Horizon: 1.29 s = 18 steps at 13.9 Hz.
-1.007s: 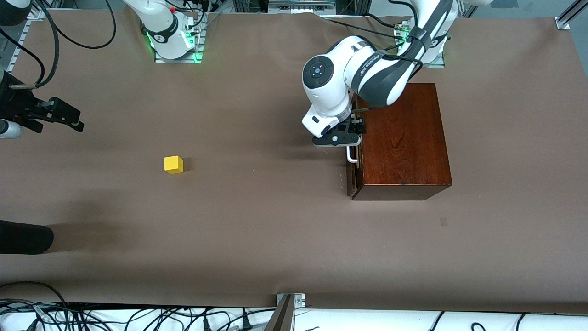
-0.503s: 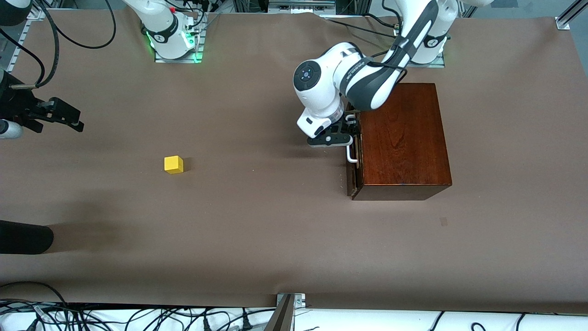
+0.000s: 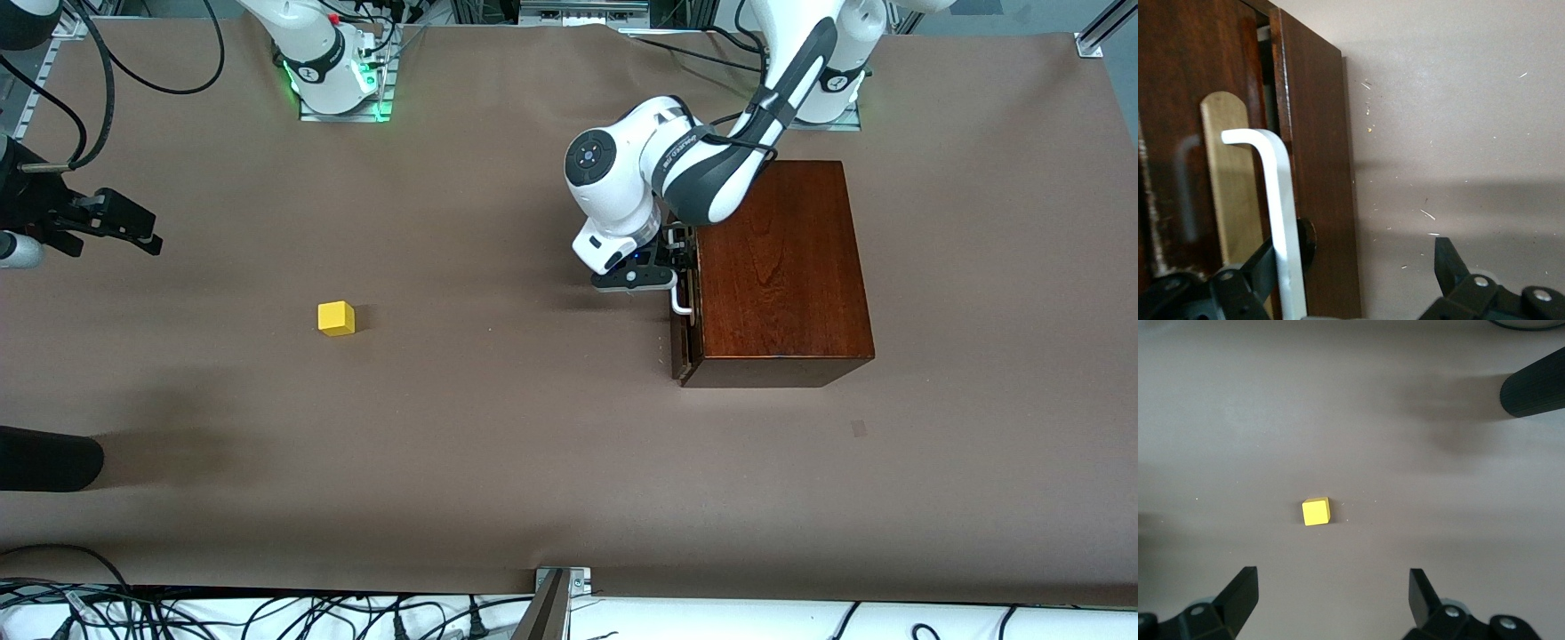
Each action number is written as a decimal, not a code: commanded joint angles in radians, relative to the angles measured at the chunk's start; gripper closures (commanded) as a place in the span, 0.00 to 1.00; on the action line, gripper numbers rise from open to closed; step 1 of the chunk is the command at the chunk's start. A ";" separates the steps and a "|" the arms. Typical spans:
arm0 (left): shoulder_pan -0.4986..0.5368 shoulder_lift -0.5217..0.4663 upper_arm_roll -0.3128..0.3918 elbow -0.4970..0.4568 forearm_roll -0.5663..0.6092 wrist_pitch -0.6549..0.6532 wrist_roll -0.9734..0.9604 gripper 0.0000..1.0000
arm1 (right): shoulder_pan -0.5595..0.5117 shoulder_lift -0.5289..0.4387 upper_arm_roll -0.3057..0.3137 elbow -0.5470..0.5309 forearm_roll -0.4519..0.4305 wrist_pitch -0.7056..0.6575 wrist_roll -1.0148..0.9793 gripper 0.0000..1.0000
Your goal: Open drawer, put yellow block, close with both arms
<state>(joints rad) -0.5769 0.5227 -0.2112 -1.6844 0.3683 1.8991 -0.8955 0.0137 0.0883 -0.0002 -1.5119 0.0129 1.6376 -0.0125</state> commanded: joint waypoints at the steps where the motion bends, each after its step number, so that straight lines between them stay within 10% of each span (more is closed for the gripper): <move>1: -0.017 0.020 0.004 0.005 0.041 0.012 -0.028 0.00 | -0.005 0.010 0.005 0.025 -0.014 -0.012 -0.012 0.00; 18: -0.116 0.195 0.001 0.259 -0.029 0.104 -0.152 0.00 | 0.002 0.019 0.012 0.019 -0.013 -0.024 -0.007 0.00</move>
<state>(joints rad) -0.6493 0.6342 -0.2083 -1.5524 0.3790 1.9859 -1.0293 0.0149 0.0993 0.0046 -1.5119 0.0128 1.6354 -0.0131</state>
